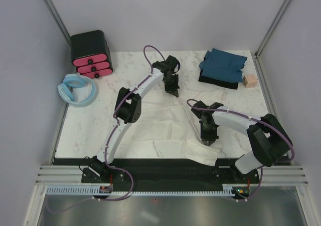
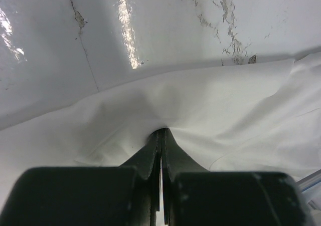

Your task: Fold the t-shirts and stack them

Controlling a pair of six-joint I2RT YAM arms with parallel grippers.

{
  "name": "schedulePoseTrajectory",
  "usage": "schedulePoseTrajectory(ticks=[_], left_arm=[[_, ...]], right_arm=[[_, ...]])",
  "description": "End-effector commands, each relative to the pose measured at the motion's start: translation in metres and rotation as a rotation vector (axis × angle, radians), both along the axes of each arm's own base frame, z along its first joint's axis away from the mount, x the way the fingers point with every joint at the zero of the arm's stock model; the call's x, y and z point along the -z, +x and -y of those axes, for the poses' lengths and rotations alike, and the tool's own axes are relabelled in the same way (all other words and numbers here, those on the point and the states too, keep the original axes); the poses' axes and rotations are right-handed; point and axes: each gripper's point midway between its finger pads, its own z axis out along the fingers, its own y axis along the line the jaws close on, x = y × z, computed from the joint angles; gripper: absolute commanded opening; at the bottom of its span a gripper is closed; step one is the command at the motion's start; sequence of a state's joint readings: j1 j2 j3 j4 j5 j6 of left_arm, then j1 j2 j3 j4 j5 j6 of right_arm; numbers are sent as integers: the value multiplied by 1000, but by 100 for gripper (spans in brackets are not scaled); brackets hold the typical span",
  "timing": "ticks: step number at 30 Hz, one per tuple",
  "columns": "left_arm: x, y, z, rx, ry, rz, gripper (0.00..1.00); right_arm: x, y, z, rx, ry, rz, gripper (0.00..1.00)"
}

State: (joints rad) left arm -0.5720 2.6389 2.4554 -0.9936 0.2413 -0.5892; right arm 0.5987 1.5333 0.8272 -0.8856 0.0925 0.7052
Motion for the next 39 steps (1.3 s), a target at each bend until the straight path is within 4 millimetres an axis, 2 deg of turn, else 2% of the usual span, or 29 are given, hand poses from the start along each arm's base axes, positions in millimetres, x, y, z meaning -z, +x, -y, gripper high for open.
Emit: schedulePoseTrajectory(ticks=[1,2,4,5,7,8,9,10,11,12,13,14,15,16,17,18,19,20,21,23,24,26,27,29,30,34,36,38,39], left_arm=[[14,1,-19,23,81,11,2],[14,0,-19,31,79,9,2],[10,-1,-17,40,62,7,2],[9,-1,-17,42,59,8,2],[1,-1,-16,43,42,17,4],[-3,-1,-16,41,39,23,10],[-9,0,-16,39,34,37,13],[-20,-2,-17,39,29,53,15],[-30,1,-16,40,17,85,19],[-38,3,-18,37,15,106,21],[-53,1,-21,34,13,132,23],[-60,1,-24,33,15,152,24],[-65,2,-31,22,35,172,24],[-75,-4,-41,13,52,182,25],[-76,-7,-48,8,70,184,25],[-67,-13,-64,-10,118,166,24],[-68,-16,-73,-17,138,173,25],[-85,-18,-81,-28,138,207,25],[-75,-22,-98,-47,178,200,27],[-86,-25,-113,-66,180,223,29],[-77,-26,-132,-93,221,206,29],[-77,-28,-148,-118,237,204,29],[-69,-31,-166,-146,271,184,29],[-62,-34,-181,-169,291,160,29],[-54,-36,-196,-191,319,139,29],[-37,-45,-225,-245,371,79,27],[-29,-48,-241,-266,421,64,26],[-17,-51,-248,-274,446,29,22],[-12,-50,-253,-286,449,8,15]], right_arm=[[-37,-2,12,72,-60,44,36],[-56,17,6,86,-45,126,36],[-88,44,15,88,-95,264,34],[-114,66,8,86,-74,351,34],[-132,91,18,57,-127,411,37],[-150,109,16,59,-117,457,37],[-145,121,19,48,-142,437,36],[-147,133,30,24,-174,434,36],[-153,151,32,32,-179,467,36],[-142,163,35,17,-203,446,36],[-136,174,43,28,-191,437,36],[-133,191,44,9,-192,466,36],[-116,200,48,2,-210,437,36],[-108,209,56,13,-219,426,35],[-105,223,59,5,-229,436,35],[-83,231,63,-2,-250,389,34],[-82,243,60,-3,-240,398,32],[-63,248,60,-4,-251,357,31],[-58,252,60,2,-256,351,31],[-49,264,58,13,-261,364,29],[-48,267,58,15,-256,374,29],[-45,274,56,19,-254,398,30],[-44,275,56,16,-255,400,30],[-40,279,57,14,-267,401,31],[-39,280,58,14,-272,402,31],[-35,287,60,13,-288,401,31],[-25,288,62,9,-295,378,32],[-13,287,65,-3,-308,345,31],[-10,287,68,5,-310,333,30]])
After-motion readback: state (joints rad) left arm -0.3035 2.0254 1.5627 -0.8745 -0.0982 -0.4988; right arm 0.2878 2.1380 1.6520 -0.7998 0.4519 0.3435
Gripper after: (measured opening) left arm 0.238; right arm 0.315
